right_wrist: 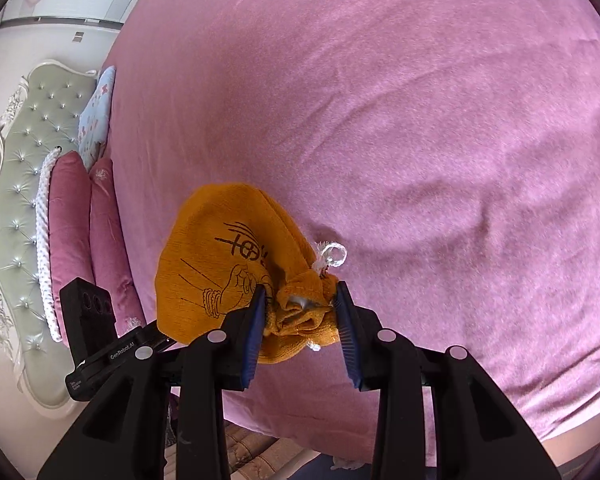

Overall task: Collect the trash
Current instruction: 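Grasp the red cloth with the left tool while the right tool holds the pouch, then carry the red cloth and orange pouch over the yellow bucket and open both tools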

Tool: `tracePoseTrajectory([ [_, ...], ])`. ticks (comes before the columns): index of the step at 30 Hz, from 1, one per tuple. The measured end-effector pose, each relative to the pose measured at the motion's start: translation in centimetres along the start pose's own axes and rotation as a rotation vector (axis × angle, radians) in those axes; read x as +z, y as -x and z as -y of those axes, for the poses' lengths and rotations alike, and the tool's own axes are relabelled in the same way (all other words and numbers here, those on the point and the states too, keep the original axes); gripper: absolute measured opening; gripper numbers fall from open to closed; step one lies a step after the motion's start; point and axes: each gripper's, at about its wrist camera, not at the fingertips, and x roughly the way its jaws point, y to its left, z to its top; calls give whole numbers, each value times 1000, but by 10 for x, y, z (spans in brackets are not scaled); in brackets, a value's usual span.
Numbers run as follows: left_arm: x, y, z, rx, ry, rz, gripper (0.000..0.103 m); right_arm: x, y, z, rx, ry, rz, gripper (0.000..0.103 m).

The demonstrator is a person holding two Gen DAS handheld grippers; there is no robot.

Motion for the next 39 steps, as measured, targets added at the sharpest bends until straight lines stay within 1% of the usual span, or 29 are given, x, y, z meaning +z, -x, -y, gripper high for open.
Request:
tracePoseTrajectory([
  [4,-33,-11,33,-2,-62,-32,37,-27,29,26,22,-44,38,34],
  [6,-44,-15,47,-15,-83,-50,37,-41,49,44,27,-56,60,34],
  [9,-65,-32,84,-35,-127,-81,37,-59,78,68,37,-82,106,34],
  [16,-129,-73,178,-26,-308,-150,37,-106,159,151,47,-170,228,34],
  [18,-153,-87,208,-25,-353,-175,37,-121,182,177,39,-197,264,34],
  [20,-174,-98,226,-23,-394,-200,37,-138,204,207,35,-234,299,34],
  [24,-220,-132,278,-22,-471,-262,37,-174,239,267,28,-323,355,34],
  [27,-260,-159,315,-15,-538,-316,37,-204,262,312,31,-392,396,34],
  [33,-327,-217,377,10,-669,-425,37,-262,291,390,19,-530,457,34],
  [37,-371,-256,408,46,-761,-494,37,-299,300,439,-5,-617,476,34],
  [39,-389,-276,418,70,-789,-528,37,-317,303,463,-18,-657,477,34],
])
